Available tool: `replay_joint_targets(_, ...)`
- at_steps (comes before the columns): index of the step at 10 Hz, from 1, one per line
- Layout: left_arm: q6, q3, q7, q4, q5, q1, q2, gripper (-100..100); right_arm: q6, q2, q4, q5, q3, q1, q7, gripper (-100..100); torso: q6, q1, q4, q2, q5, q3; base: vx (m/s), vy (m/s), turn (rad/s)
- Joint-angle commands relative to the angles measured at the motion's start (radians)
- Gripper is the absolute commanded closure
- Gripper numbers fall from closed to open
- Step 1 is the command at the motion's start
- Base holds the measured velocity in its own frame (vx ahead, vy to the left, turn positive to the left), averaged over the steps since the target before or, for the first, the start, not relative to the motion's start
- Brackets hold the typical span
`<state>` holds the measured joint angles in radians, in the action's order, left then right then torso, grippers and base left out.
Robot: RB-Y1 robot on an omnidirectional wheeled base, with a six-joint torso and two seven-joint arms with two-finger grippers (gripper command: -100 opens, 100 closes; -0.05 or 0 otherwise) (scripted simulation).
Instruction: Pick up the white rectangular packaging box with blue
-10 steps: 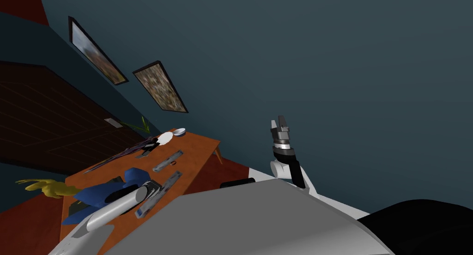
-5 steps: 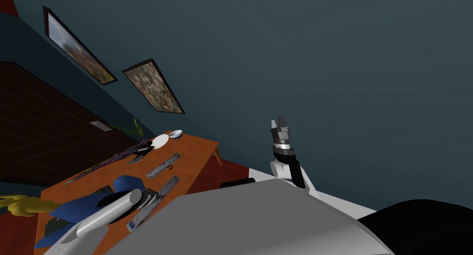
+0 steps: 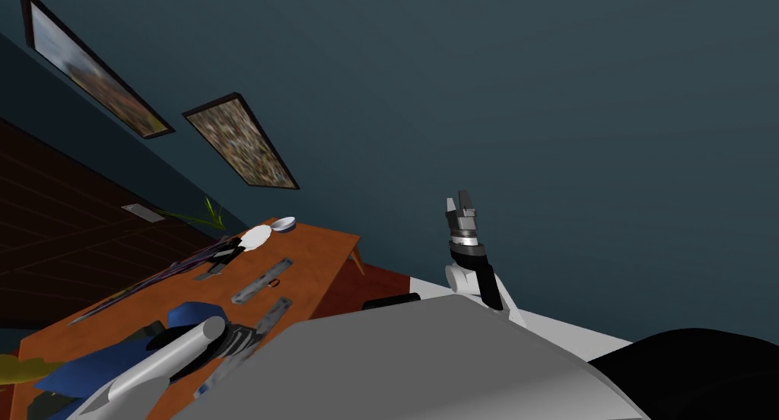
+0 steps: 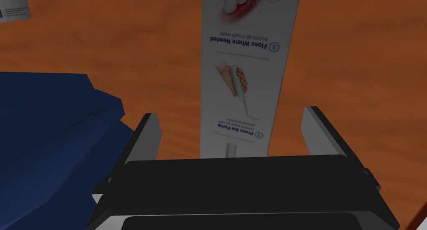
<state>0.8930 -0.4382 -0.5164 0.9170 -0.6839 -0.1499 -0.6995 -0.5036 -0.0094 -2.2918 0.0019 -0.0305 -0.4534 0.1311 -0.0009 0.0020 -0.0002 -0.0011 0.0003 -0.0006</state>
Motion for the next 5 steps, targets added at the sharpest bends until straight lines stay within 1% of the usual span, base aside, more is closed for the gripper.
replay_joint_targets(1,0.050,-0.006,-0.006,-0.046,-0.023,0.013,-0.013,-100,0.000,0.000,0.000,0.000,0.000,0.000,0.000,0,0.000,0.000,0.000,0.000,0.000,0.000,0.027,0.032,-0.084)
replay_joint_targets(2,0.077,-0.010,-0.009,-0.071,-0.042,0.023,-0.023,-100,0.000,0.000,0.000,0.000,0.000,0.000,0.000,0,0.000,0.000,0.000,0.000,0.000,0.000,0.029,0.047,-0.122)
replay_joint_targets(3,0.087,-0.010,-0.009,-0.083,-0.042,0.023,-0.023,-100,0.000,0.000,0.000,0.000,0.000,0.000,0.000,0,0.000,0.001,0.000,-0.001,0.000,0.000,0.024,0.042,-0.038)
replay_joint_targets(5,0.147,-0.016,-0.013,-0.147,-0.075,0.039,-0.041,-100,0.000,0.000,0.000,0.000,0.000,0.000,0.000,0,0.000,0.001,0.000,0.000,0.000,0.000,0.029,0.047,-0.081)
